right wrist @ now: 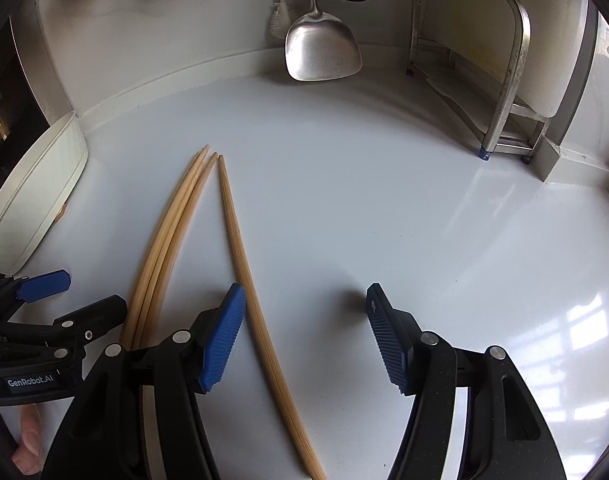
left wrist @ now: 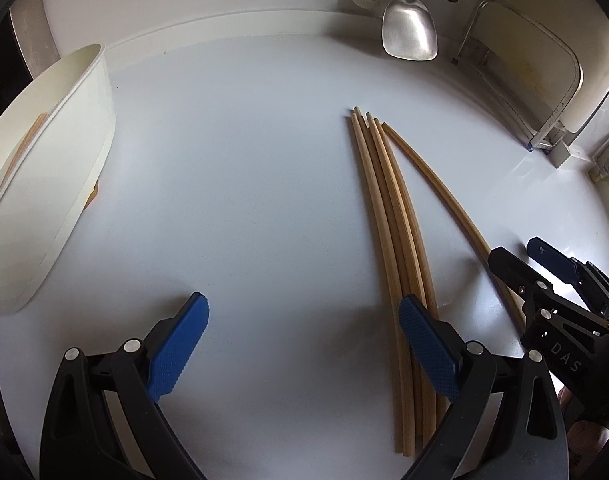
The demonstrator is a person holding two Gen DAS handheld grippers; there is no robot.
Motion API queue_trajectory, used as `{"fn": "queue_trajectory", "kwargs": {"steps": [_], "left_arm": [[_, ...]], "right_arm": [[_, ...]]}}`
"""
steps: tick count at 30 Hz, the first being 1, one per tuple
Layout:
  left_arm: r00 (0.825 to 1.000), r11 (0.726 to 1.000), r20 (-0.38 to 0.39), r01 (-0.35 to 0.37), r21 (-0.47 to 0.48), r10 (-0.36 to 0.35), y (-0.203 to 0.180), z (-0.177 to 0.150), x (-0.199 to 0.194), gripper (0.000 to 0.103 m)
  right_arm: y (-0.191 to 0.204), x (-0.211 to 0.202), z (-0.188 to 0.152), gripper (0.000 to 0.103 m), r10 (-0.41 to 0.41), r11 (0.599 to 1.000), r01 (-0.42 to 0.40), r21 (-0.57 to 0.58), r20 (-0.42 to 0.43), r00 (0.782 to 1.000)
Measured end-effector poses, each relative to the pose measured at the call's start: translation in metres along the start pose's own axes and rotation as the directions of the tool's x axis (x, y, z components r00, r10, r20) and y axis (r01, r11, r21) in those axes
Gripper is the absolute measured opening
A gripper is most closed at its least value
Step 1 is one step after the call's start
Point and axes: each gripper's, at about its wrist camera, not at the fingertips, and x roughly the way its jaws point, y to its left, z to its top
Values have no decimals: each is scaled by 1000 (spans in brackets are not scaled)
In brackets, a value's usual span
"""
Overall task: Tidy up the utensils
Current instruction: 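Close the right tool on a chopstick while the left tool grasps another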
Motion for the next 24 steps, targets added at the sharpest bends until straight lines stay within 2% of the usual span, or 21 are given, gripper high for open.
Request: {"fn": "queue_trajectory", "kwargs": {"steps": [7,12,24], "left_arm": [[1000,1000,8,-16,5,16,-5,0,1,96],[998,997,12,-67,35,66,-11,3,6,97],[996,996,13,-91,-23,91,12,10,6,97]], "right_arm": [[-1,-2,-3,60,6,1000,-6,-1,5,1000],[0,-1,-2,60,2,1000,-2,-2,6,1000],[7,1,2,60,4,998,-4,-57,2,1000]]}}
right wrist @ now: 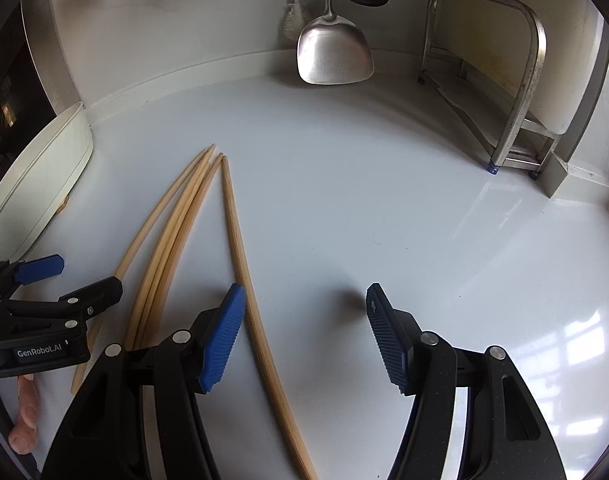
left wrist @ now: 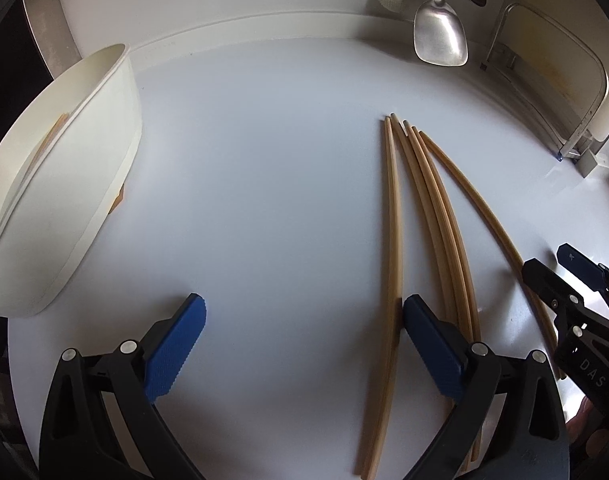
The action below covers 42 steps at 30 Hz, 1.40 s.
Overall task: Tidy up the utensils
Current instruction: 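Close the right tool on a chopstick while the left tool grasps another, then lift the held chopsticks into the white basin and open both tools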
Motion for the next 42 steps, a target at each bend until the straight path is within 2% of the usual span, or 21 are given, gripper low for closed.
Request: {"fn": "queue_trajectory", "kwargs": {"steps": [7,9,11,12,14,15,16,17,18,19,20,22,26,30,36,42], "left_arm": [[1000,1000,5,-1,4,1,-2,3,2,98],[1000,1000,15,2,4,-2,-3,3,1,94],[999,1000,36,8,18,-9,-7,3,-2,76],[999,999,40,15,30,-16,-10,4,-4,72],[999,998,45,23,52,-25,-16,4,-6,53],[998,998,46,27,62,-30,-19,5,-7,49],[998,997,49,29,69,-32,-21,4,-7,38],[998,997,50,30,77,-34,-24,4,-8,27],[998,996,50,32,85,-36,-27,3,-8,23],[998,995,50,33,94,-38,-30,3,-9,12],[998,994,50,30,104,-35,-32,3,-9,8],[998,993,51,21,113,-26,-34,2,-8,8],[998,995,12,61,83,-63,-30,3,-9,7],[997,995,9,79,55,-80,-24,5,-24,7],[997,997,34,71,-7,-71,-1,8,-75,7],[996,995,79,38,-97,-31,42,13,-128,7]], "right_arm": [[14,4,1,60,4,997,-4,-79,-5,1000],[18,3,-1,56,14,995,-14,-98,-4,1000],[21,2,-1,43,26,993,-26,-115,1,1000],[23,1,-2,39,28,992,-27,-122,3,1000],[25,1,-1,21,30,991,-28,-133,6,1000],[26,1,0,17,27,990,-26,-136,6,1000],[26,1,0,10,26,990,-25,-138,5,1000],[26,1,0,8,24,990,-23,-141,4,1000],[26,1,0,8,24,990,-23,-142,4,1000],[26,0,0,8,24,989,-23,-144,6,1000],[26,0,-1,7,25,989,-24,-146,6,1000],[26,-1,-2,7,30,989,-29,-143,5,1000],[18,-4,-3,6,64,995,-64,-76,-8,998],[11,-19,-3,6,99,995,-99,-13,-1,995],[11,-55,13,6,172,985,-172,12,15,985],[43,-88,43,6,242,970,-241,-40,31,970]]}}
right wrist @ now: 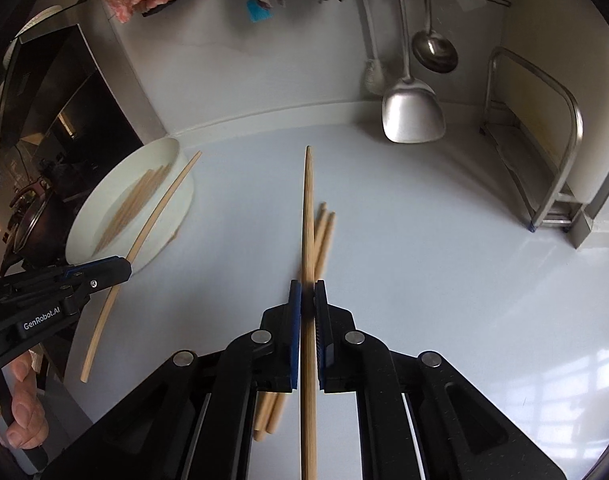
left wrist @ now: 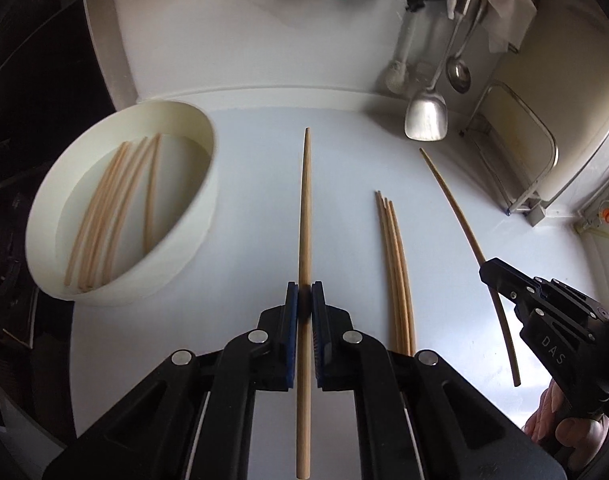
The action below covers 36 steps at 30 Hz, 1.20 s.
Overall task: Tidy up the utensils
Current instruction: 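Lift the held chopsticks into the white basin and open both tools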
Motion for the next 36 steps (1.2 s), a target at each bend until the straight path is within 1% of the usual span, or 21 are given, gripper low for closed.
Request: {"fn": "queue_trajectory", "kwargs": {"steps": [3,6,9,12,15,20,24,28,32,36], "left_arm": [[999,999,16,-31,-43,31,30,7,-17,7],[997,996,50,-53,-76,56,66,16,-30,7],[995,994,67,-71,-78,76,98,26,-36,7],[994,994,82,-72,-84,79,132,38,-41,7],[991,993,96,-83,-88,91,165,51,-39,7],[994,994,74,-72,-86,79,209,69,-18,7],[998,996,31,-54,-71,56,231,78,6,7],[999,997,-14,-40,-61,39,246,83,32,7],[997,999,-78,-10,-50,6,251,84,61,7],[993,999,-115,1,-47,-7,255,84,81,7]], "right_arm": [[28,-4,19,6,45,999,-45,-17,13,999],[63,-2,37,6,77,996,-75,-52,32,996],[99,6,55,6,96,993,-92,-73,44,994],[136,18,71,6,119,990,-115,-75,42,992],[172,36,87,6,130,988,-126,-94,35,991],[218,75,107,6,138,988,-136,-79,15,990],[243,112,112,6,122,990,-124,-69,-33,992],[259,146,116,6,92,993,-97,-60,-82,992],[265,176,119,6,69,997,-75,-37,-132,989],[258,202,117,6,40,999,-43,-8,-203,978]]}}
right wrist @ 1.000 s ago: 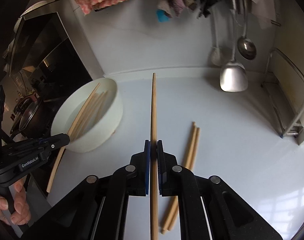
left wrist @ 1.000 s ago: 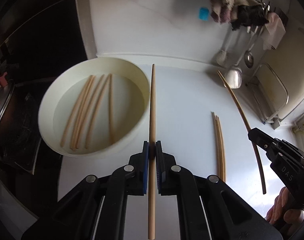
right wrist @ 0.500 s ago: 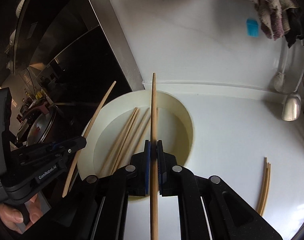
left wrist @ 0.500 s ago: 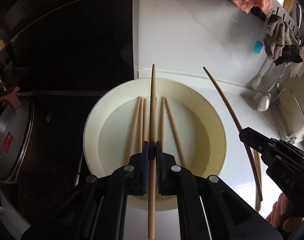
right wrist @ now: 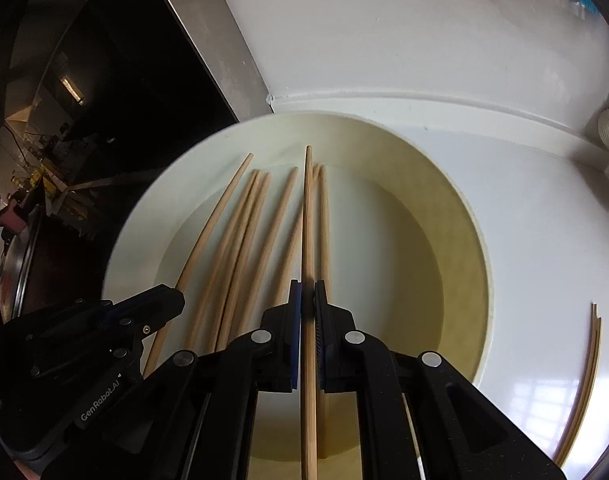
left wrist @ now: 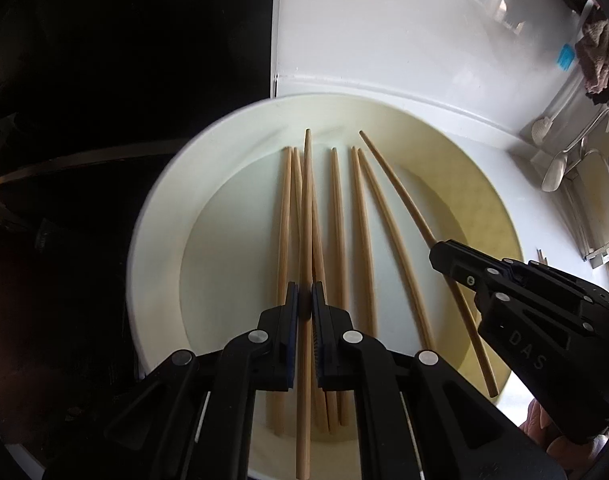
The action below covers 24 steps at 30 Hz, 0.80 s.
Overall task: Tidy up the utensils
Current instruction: 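Lift the held chopsticks into the white basin and open both tools, then withdraw both open tools from the basin toward the last chopsticks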
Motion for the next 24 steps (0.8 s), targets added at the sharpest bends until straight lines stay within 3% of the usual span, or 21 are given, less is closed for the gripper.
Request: {"fn": "queue_trajectory", "kwargs": {"steps": [10,15,19,24], "left_arm": [[998,1000,-58,2,-22,-3,6,4,29,10],[999,999,-45,-16,-32,14,11,3,26,37],[1000,998,-13,-23,-51,23,14,3,16,69],[998,999,29,-50,-21,50,13,2,-2,72]], "right_arm": [[-5,29,2,6,-32,999,33,14,-80,996],[-6,29,3,9,-42,999,43,14,-74,996],[-9,20,0,12,-49,999,50,20,-61,997],[-9,1,-5,28,-51,999,51,16,-17,999]]}}
